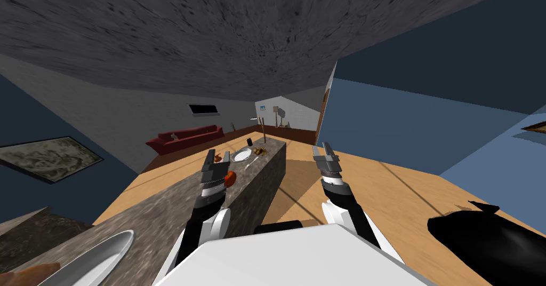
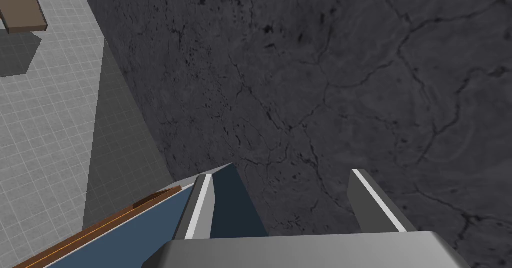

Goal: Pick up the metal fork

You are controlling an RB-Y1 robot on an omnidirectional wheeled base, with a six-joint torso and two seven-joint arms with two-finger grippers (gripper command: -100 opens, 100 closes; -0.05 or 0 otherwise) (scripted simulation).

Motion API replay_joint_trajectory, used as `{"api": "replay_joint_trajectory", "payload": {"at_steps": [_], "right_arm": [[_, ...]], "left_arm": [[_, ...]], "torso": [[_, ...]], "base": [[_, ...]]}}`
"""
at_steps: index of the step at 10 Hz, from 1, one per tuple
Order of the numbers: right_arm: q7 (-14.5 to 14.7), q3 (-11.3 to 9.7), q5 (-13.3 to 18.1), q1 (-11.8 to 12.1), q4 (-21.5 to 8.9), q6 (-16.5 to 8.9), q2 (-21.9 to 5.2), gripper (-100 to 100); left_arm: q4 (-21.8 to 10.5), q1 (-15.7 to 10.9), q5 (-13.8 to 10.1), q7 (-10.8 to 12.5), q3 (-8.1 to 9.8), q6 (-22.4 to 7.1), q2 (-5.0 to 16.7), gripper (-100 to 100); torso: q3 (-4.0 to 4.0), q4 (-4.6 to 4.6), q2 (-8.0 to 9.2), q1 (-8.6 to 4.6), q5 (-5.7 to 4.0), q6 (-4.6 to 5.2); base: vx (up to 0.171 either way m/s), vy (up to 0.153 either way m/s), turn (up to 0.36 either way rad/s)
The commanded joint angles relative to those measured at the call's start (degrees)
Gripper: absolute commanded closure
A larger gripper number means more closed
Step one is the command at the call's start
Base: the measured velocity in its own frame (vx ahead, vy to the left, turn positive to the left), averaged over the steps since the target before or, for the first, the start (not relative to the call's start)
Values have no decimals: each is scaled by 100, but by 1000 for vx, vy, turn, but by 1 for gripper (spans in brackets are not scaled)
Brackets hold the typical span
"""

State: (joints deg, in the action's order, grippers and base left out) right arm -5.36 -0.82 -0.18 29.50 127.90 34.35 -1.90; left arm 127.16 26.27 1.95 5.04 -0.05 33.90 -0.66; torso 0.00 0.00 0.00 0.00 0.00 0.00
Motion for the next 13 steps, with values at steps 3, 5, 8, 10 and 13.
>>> {"api": "replay_joint_trajectory", "payload": {"at_steps": [3, 5, 8, 10, 13], "right_arm": [[0, 0, 0, 0, 0, 0, 0, 0], [0, -1, 0, 0, 0, 0, 0, 0], [0, -1, 0, 0, 0, 0, 0, 0], [0, 0, 0, 0, 0, 0, 0, 0], [0, 0, 0, 0, 0, 0, 0, 0]], "left_arm": [[-39, -124, -157, -44, 186, -338, 497, -100], [-78, -251, -321, -86, 381, -668, 751, -100], [-100, -327, -420, -109, 498, -947, 862, -100], [-123, -410, -530, -134, 629, -1212, 963, -100], [-175, -594, -777, -187, 921, -1730, 1139, -100]], "torso": [[-1, 0, -2, -7, -1, 1], [-2, -1, -4, -18, -4, 1], [-4, -2, -7, -18, -4, 1], [-3, -1, -5, -15, -3, 1], [-4, -2, -7, -14, -3, -1]], "base": [[4, -27, -44], [17, -59, -69], [14, -44, -38], [13, -36, -50], [22, -45, -56]]}}
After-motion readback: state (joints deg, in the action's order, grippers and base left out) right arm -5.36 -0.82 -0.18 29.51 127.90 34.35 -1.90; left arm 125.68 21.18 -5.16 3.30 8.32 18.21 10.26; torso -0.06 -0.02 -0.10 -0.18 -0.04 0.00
